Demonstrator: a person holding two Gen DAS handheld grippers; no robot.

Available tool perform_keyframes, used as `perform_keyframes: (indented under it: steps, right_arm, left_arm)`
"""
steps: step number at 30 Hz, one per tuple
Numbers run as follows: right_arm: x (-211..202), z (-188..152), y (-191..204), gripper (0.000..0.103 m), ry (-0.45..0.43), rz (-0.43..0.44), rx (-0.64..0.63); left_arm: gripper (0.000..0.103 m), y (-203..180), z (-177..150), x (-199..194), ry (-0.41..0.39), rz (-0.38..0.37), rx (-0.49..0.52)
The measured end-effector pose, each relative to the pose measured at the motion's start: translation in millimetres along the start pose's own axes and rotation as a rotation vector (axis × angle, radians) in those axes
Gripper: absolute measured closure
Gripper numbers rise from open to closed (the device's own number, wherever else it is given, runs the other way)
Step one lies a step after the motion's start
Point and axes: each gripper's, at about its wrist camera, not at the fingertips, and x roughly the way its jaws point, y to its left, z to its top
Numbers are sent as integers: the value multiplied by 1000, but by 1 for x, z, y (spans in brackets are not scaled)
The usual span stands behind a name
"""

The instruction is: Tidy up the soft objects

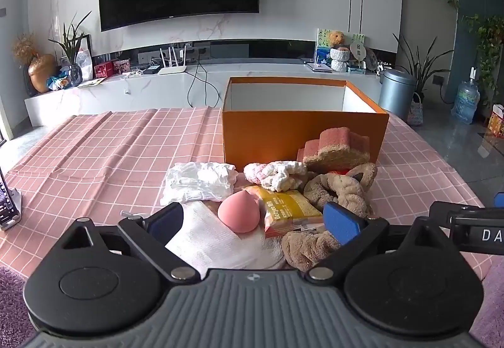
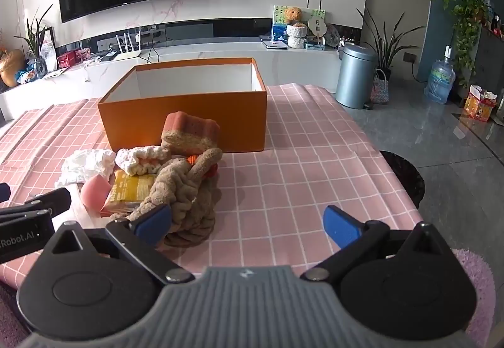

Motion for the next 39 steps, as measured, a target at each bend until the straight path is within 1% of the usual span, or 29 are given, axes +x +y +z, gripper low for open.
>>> perform_keyframes:
  steps: [7, 17, 39]
  right_arm:
    - [1, 0, -1, 2, 6, 0, 1]
    - [1, -1, -1, 2, 8, 0, 0]
    - [3, -4, 0, 2, 14, 2, 1]
  left_arm:
    - [0, 6, -3, 0, 9, 0, -6]
    - [0, 0, -1, 4, 16, 5, -1]
    - [0, 1, -1, 2, 18, 2, -5]
